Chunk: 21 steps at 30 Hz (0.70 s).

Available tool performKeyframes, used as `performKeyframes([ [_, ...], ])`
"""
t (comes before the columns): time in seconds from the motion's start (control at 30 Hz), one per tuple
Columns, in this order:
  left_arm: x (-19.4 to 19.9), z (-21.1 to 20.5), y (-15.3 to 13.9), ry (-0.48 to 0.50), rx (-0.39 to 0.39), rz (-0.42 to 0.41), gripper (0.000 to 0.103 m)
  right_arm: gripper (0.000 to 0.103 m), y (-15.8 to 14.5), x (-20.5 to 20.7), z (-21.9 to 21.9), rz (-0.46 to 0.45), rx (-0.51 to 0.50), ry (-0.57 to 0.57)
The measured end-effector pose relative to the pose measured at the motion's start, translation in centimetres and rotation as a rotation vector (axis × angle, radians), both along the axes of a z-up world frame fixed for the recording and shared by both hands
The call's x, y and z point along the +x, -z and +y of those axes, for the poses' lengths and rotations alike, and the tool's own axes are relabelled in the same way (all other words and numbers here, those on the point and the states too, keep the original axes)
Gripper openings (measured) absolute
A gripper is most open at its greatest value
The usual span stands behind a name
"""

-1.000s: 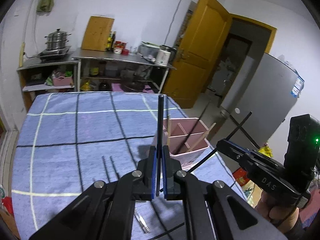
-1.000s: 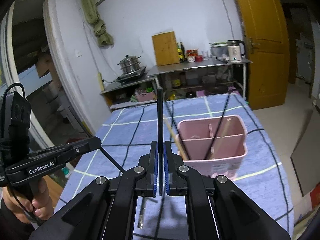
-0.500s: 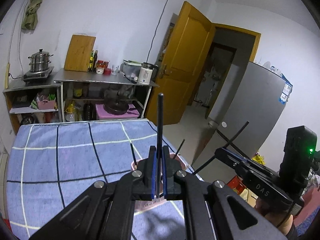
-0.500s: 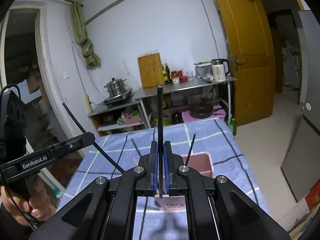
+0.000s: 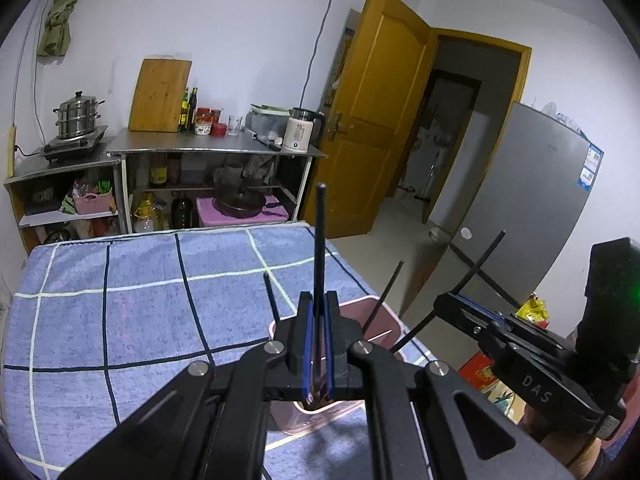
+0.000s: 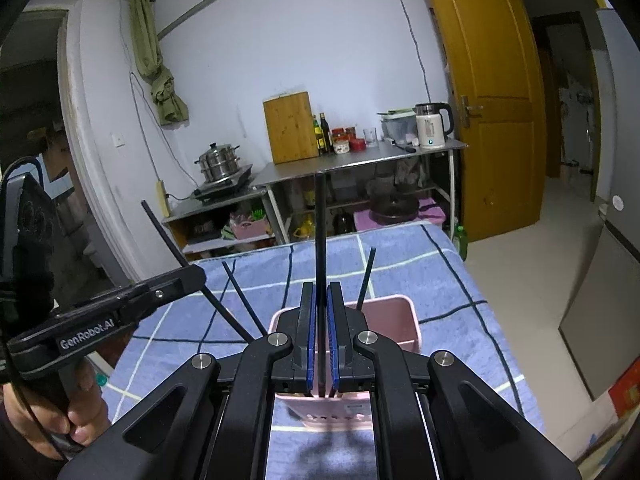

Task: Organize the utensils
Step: 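Carry both black chopsticks over the pink caddy and lower them inside, then open the right gripper while the left gripper opens, releasing both chopsticks into the caddy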

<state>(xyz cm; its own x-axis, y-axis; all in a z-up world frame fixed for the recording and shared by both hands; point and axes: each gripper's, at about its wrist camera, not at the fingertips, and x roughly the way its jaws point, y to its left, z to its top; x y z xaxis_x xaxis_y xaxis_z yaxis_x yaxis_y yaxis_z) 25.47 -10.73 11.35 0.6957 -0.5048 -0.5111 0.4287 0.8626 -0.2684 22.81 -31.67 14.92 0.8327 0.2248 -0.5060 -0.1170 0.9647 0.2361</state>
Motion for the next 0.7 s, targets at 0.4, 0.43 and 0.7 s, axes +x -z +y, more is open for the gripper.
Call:
performKeyframes([
  [0.4,1.1,-1.3,3.6,0.024,0.04,0.061,0.006,0.005,3.6,2.1,0.1,0.082,-0.011,-0.013],
  [0.43,1.0,-1.5,3.9,0.027,0.047,0.065,0.006,0.005,3.8,2.2,0.1,0.087,-0.01,-0.014],
  [0.7,0.9,-1.2,4.3,0.024,0.048,0.079,0.006,0.006,4.4,2.2,0.1,0.123,-0.004,-0.017],
])
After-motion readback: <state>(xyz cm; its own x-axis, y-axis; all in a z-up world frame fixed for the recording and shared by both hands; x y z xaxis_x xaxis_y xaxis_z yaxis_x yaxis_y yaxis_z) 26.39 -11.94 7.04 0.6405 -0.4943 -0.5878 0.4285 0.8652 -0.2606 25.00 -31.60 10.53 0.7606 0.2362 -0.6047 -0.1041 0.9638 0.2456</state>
